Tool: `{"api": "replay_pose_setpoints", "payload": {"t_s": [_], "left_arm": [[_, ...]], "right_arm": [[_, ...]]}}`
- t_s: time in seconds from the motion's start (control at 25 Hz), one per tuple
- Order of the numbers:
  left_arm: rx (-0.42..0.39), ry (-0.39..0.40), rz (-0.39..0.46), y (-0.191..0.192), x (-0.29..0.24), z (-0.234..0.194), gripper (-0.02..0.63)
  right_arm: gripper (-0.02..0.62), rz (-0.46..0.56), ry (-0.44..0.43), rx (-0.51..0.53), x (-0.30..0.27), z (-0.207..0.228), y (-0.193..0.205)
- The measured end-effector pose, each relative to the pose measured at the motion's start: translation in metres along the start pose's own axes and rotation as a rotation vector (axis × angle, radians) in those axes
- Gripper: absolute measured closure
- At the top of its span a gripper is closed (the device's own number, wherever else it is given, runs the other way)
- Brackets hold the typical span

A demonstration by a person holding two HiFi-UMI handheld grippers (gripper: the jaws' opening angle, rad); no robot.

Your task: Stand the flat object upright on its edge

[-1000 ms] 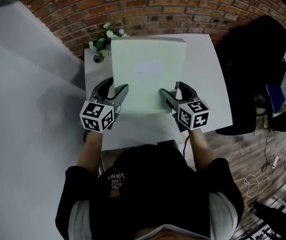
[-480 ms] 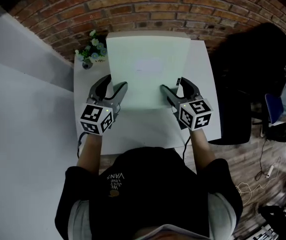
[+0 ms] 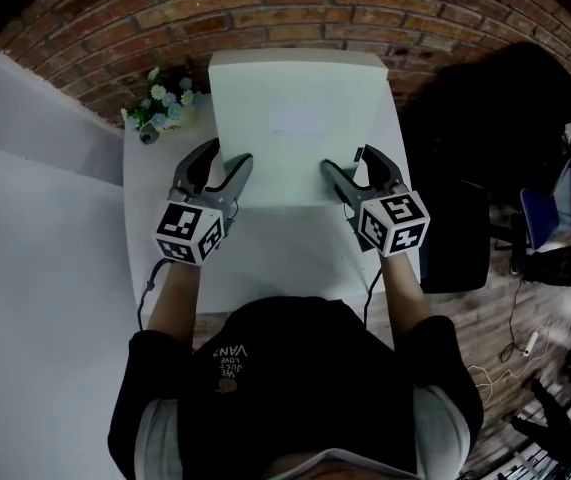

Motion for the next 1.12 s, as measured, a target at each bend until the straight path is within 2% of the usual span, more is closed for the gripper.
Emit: {"api": "replay_pose_setpoints", "payload": {"t_s": [0.4, 0.6, 1.12], "left_arm": [[-0.047, -0.004, 0.057, -0.021, -0.054, 0.012, 0.354], [-0.075, -0.011, 0.098, -0.027, -0.085, 0.007, 0.357], [-0.140, -0.004, 0.142, -0.032, -0.153, -0.006, 0.368]], "right_arm": [[0.291, 0.039, 0.032, 0.047, -0.005, 0.056, -0.021], [0.291, 0.048, 0.045, 0.078, -0.020, 0.084, -0.030], [0.291, 0.052, 0.076, 0.107, -0.057, 0.146, -0.042]]}}
Point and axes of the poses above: the fingertips, and each gripper's own axes: x backward along the fingers, z to its right, y out of its underside, the point moved 4 cm from there along x, backward along the fingers, and after that the axes turned 8 degrees about y, right-handed, at the moved point
